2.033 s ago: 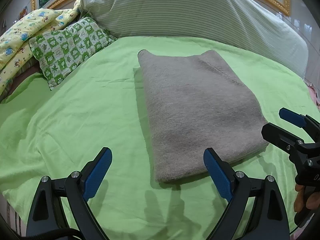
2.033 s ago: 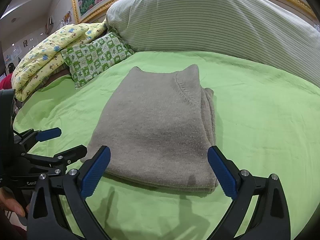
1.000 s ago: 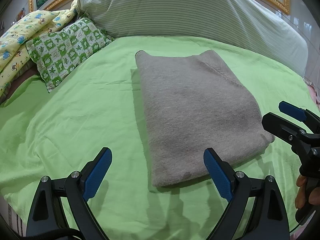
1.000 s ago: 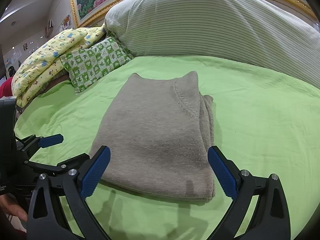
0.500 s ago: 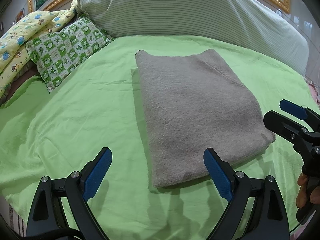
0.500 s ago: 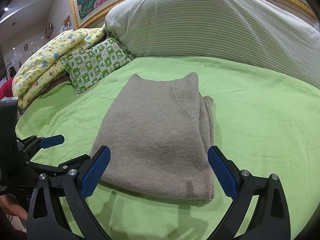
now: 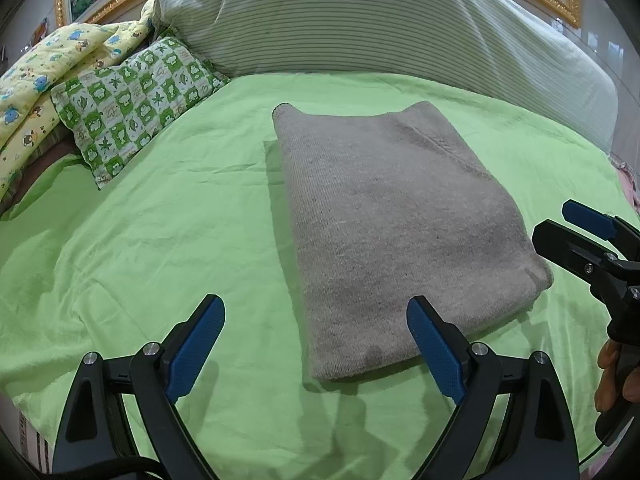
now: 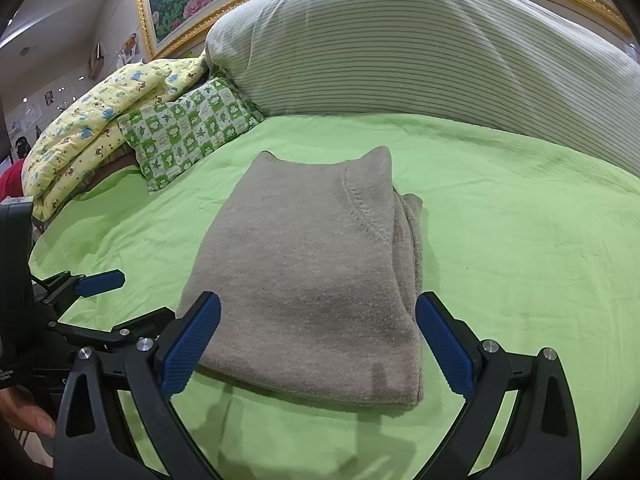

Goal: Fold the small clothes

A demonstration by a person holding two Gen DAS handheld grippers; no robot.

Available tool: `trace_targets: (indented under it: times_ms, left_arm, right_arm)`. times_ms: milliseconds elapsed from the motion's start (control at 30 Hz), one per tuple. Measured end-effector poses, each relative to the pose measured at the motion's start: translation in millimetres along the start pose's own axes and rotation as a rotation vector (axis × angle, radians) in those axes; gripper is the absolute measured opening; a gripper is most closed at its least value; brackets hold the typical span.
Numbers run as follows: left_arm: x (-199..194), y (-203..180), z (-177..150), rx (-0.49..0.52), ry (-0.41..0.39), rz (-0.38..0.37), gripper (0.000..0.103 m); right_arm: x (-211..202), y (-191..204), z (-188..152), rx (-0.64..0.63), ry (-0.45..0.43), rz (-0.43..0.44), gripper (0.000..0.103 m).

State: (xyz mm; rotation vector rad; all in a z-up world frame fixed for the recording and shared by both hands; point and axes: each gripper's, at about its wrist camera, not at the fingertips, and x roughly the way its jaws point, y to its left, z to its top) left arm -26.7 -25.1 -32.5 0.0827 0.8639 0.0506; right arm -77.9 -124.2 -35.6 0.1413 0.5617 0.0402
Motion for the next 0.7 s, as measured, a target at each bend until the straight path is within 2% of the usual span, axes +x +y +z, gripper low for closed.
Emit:
trace_targets:
  times_ms: [700]
  left_arm:
    - [1.3,4.6,8.7,-0.010,0.001,-0.009,0.093]
  right_arm:
    - [1.2,-7.0,6.5,0.006,-0.003,0.003,0.098]
